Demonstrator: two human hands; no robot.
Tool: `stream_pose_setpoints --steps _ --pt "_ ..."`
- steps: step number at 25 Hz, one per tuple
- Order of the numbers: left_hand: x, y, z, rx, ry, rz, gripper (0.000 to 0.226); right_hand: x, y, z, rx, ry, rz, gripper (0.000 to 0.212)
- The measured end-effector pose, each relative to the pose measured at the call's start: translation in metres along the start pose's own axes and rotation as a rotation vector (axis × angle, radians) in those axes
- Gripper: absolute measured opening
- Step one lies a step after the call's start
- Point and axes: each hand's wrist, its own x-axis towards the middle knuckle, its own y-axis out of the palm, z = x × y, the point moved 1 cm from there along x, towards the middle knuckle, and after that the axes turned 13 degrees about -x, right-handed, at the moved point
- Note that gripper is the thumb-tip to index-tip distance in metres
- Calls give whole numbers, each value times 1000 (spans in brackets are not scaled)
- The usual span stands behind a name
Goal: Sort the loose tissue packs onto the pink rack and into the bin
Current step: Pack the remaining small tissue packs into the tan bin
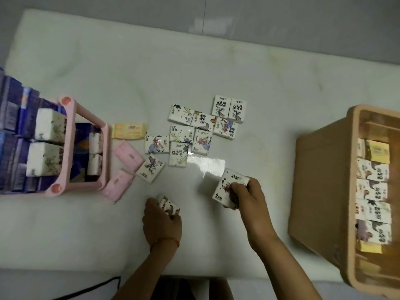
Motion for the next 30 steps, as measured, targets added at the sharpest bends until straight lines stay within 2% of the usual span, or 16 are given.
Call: stream_pose_setpoints --steps 3,5,7,8,11,12,14,15,17,19,21,26,30 --pt "-28 11 -31 -159 -7 20 42 -18 -56 5 156 -74 -107 10" --pt "-61 6 -66 -394 50 40 28 -31 -103 2 323 -93 -289 20" --pt "-110 -1 -114 -614 127 135 6 -42 -160 -11 411 -78 -510 29" --pt "-137 -1 -138 -723 158 219 5 -44 -188 -20 383 -61 -612 30" --pt "-207 34 -190 -809 189 581 29 -40 -263 -53 185 17 -788 26" --pt "-224 54 -197 -795 129 697 31 -37 -278 -60 115 26 -796 25" --pt "-256 108 -203 -743 -84 873 18 -33 -303 -73 -45 23 -775 25" --pt "-267 134 -202 -657 -160 863 16 -33 -311 -78 -136 8 -750 25" --pt "-273 179 -195 -385 -163 696 25 -35 -320 -89 -238 -29 -728 26" --pt "-267 205 -187 -156 -134 509 38 -39 -323 -97 -225 -43 -725 26" --pt "-264 220 -181 16 -158 407 43 -38 -325 -104 -182 -46 -699 25" --pt "-269 234 -175 163 -108 396 43 -30 -330 -115 -130 -63 -609 27" --pt "-257 244 -170 177 -204 503 21 -25 -330 -119 -131 -69 -590 28"
